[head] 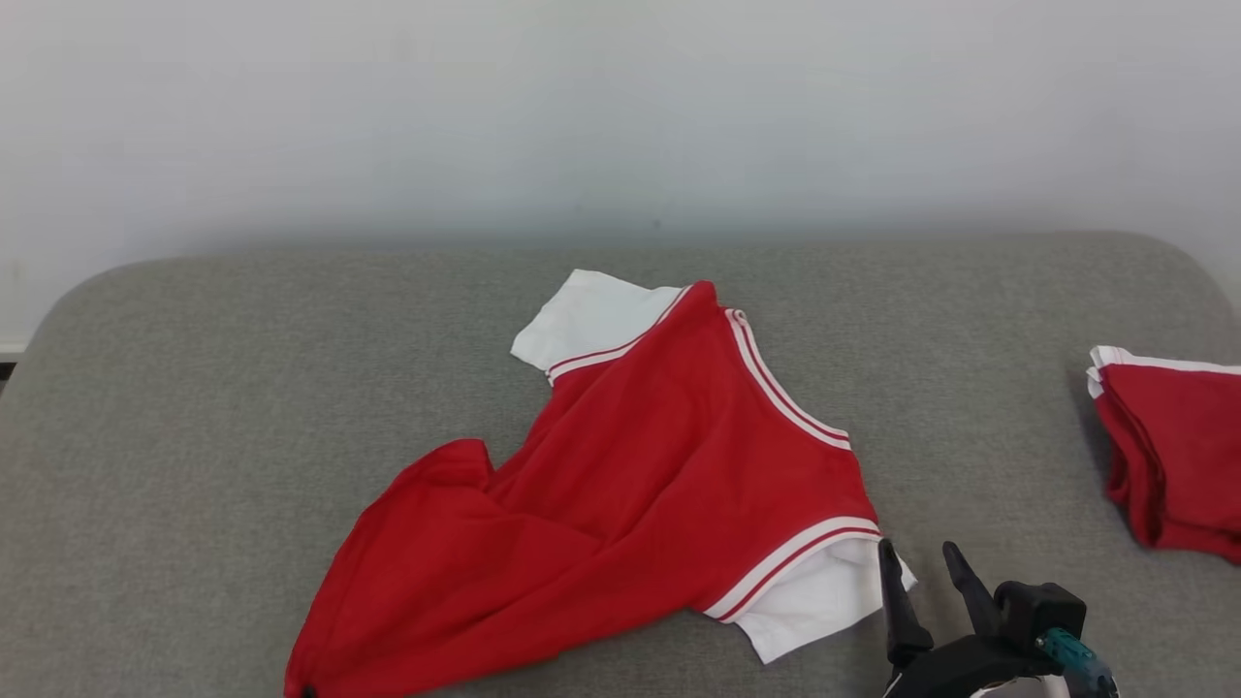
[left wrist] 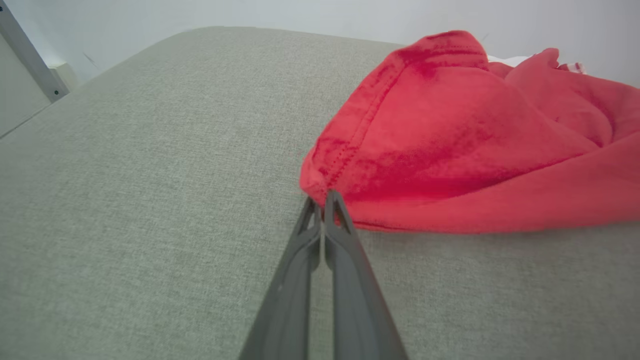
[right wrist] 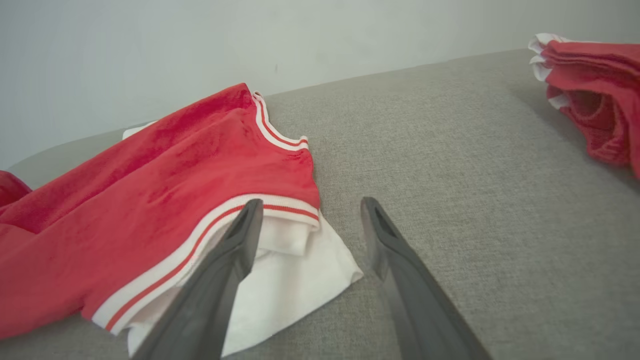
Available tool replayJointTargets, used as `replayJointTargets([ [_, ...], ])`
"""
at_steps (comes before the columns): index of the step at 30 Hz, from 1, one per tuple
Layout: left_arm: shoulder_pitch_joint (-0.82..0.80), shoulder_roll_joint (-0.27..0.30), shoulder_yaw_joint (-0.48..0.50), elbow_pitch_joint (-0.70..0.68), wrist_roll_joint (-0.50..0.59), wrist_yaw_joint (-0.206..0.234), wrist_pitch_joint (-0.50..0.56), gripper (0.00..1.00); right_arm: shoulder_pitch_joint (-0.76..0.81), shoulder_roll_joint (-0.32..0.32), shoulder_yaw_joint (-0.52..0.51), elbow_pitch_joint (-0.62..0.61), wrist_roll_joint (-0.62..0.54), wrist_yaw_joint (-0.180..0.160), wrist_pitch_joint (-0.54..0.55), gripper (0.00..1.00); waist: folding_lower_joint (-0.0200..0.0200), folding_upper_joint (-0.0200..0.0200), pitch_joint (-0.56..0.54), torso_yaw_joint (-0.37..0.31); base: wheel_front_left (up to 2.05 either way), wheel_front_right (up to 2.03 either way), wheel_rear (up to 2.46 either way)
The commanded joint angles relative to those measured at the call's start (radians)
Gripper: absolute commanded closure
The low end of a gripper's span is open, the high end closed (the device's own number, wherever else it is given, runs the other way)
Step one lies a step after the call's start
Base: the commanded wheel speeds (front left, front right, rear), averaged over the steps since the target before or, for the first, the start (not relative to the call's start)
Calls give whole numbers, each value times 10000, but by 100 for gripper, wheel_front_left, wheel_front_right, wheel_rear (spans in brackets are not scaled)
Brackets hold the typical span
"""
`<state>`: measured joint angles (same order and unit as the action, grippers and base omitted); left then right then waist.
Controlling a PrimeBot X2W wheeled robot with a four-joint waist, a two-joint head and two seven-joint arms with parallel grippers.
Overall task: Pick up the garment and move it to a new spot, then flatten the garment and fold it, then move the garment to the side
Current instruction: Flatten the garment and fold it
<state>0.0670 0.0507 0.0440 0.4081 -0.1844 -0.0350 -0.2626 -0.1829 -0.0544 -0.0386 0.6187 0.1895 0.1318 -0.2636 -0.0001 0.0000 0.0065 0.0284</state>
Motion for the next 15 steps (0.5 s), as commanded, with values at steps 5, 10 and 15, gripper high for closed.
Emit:
replayJointTargets([
  [5,94,-3,10,-56,-112,173,-31,0,293,25,-246,-677,-390,-24,-7,0,1,0,-62,-374,0,0,0],
  [10,154,3,121,-487,403,467,-31,0,532,46,-353,-1485,-697,-24,-6,0,1,0,-128,-545,0,0,0],
  [15,331,-3,184,-870,811,609,-31,0,709,50,-263,-2047,-670,-24,-4,0,1,0,-218,-658,0,0,0],
])
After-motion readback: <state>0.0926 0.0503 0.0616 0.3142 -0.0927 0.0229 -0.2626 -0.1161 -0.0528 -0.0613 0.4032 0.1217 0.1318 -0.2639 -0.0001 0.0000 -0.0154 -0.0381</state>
